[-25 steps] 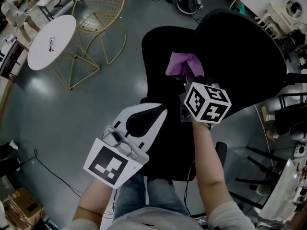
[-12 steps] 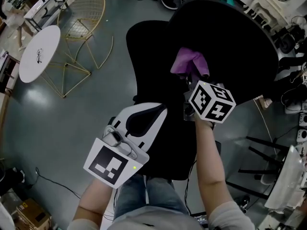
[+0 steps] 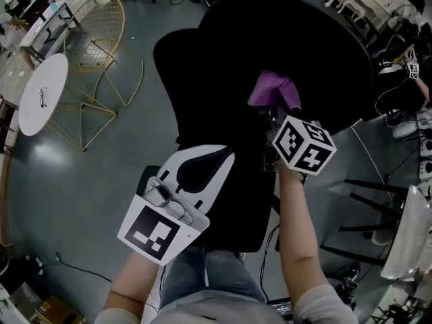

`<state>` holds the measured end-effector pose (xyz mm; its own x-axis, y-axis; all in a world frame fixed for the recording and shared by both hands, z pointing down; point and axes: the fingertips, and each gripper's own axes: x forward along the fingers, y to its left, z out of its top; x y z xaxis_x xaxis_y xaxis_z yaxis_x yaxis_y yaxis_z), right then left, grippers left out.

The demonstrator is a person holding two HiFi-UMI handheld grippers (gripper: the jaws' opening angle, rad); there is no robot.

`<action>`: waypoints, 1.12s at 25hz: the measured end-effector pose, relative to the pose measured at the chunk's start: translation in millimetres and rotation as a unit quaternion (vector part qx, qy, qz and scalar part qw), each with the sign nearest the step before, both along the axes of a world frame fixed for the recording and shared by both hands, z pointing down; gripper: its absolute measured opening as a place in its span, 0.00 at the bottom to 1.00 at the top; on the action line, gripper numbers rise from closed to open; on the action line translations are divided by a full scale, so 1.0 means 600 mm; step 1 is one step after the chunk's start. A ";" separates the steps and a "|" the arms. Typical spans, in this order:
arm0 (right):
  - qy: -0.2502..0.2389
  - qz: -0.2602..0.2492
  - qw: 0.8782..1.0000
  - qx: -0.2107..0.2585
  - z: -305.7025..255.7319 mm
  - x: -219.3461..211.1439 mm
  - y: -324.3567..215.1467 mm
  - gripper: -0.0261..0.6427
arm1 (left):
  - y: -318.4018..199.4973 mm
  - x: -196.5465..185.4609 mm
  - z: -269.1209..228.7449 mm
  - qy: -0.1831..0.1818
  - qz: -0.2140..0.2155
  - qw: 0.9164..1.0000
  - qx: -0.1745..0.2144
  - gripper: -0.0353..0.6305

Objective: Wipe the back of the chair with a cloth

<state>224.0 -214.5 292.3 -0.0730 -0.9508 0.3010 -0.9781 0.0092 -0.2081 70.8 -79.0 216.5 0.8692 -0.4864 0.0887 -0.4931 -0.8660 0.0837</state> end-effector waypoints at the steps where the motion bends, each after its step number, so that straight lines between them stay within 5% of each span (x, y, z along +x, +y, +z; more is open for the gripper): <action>1: 0.000 0.005 1.000 0.000 0.001 0.011 0.005 0.11 | 0.002 0.007 0.000 0.000 0.003 1.000 0.000 0.07; 28: -0.009 0.138 0.990 -0.004 0.011 0.244 0.127 0.11 | 0.040 0.125 -0.003 0.001 0.082 0.997 0.002 0.07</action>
